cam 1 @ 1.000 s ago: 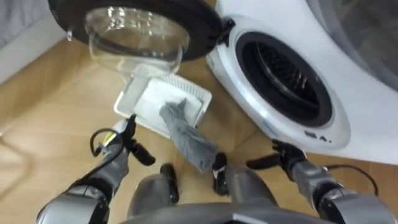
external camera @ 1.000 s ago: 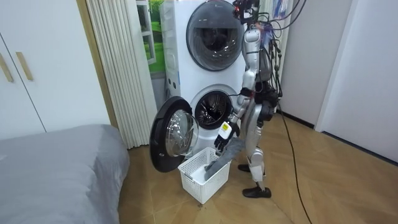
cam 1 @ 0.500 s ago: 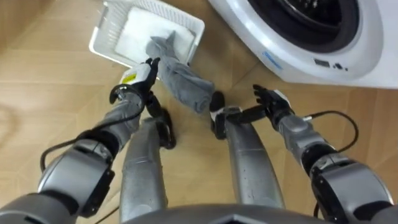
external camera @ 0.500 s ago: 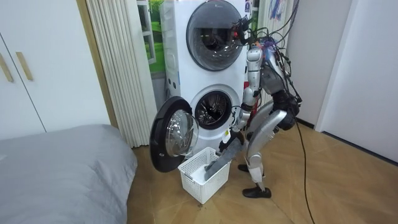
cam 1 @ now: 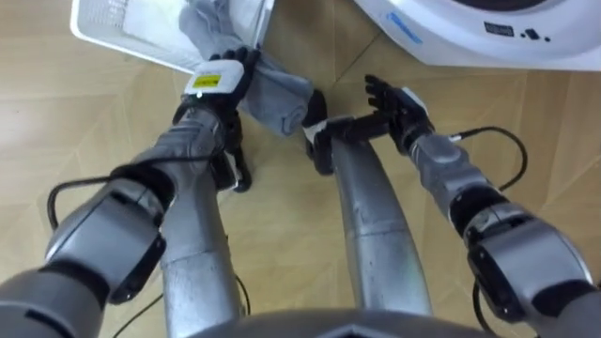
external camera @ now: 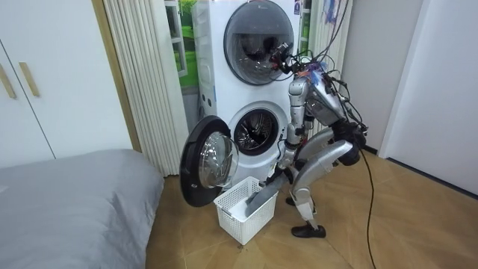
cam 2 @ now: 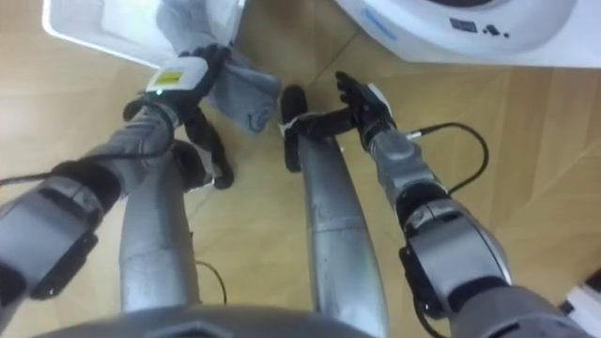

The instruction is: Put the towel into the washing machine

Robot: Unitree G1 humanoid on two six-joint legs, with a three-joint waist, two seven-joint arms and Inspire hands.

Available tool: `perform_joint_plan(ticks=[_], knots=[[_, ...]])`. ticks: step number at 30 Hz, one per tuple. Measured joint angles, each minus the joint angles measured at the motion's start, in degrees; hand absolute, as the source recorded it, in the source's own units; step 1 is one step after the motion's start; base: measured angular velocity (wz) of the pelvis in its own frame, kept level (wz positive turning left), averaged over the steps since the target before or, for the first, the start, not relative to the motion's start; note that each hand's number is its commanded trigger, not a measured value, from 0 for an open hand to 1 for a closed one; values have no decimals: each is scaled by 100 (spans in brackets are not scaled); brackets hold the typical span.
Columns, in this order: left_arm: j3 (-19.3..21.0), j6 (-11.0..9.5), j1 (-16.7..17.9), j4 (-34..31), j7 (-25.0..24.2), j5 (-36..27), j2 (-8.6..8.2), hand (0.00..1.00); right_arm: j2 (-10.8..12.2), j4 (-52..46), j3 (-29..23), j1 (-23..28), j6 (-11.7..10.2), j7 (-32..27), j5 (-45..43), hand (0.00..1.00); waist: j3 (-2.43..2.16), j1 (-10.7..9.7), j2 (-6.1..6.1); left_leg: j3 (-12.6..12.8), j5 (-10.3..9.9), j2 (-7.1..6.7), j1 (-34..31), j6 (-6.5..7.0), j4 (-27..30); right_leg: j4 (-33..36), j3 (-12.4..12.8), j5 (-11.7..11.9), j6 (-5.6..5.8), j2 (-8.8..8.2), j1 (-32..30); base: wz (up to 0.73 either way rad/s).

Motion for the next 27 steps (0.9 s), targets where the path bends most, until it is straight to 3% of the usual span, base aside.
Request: perform_joint_plan(ticks=[1,2,3,4,5,14,27], knots=[[-61,-6,-31,1,18,9,27,7,1,-32,45,2,-24,0,7,0,1,-36,-2,-5,-32,9,-22,18,59,43,-3,-28,10,-1,-15,-5],[-116,-26,-52,5,27,14,55,42,-1,-54,86,2,-51,-2,12,0,2,-68,-5,-3,-68,13,-26,29,99,73,3,-47,26,0,-20,-5],[-123,-44,-55,8,32,14,74,62,-1,-62,102,3,-59,-2,23,0,3,-77,-8,-3,-87,17,-30,33,123,92,3,-62,32,-2,-23,-7],[-161,-67,-52,9,89,14,109,91,-2,-85,151,3,-78,-1,44,0,3,-91,-10,-2,-119,40,-52,46,162,107,1,-76,42,-4,-37,-8],[-180,-73,-51,9,120,14,123,100,2,-98,158,4,-91,1,54,0,7,-101,-18,2,-123,52,-61,50,169,106,2,-77,45,-4,-45,-7],[-383,-84,-225,42,539,11,314,100,19,-156,339,-4,-204,57,142,0,12,-329,-77,29,-212,53,-141,152,212,104,30,-138,135,4,-110,-3],[-559,-85,-282,73,825,11,328,100,20,-138,426,0,-227,52,454,0,9,-393,-183,44,-332,1,-166,197,211,88,64,-233,220,-8,-135,-1]])
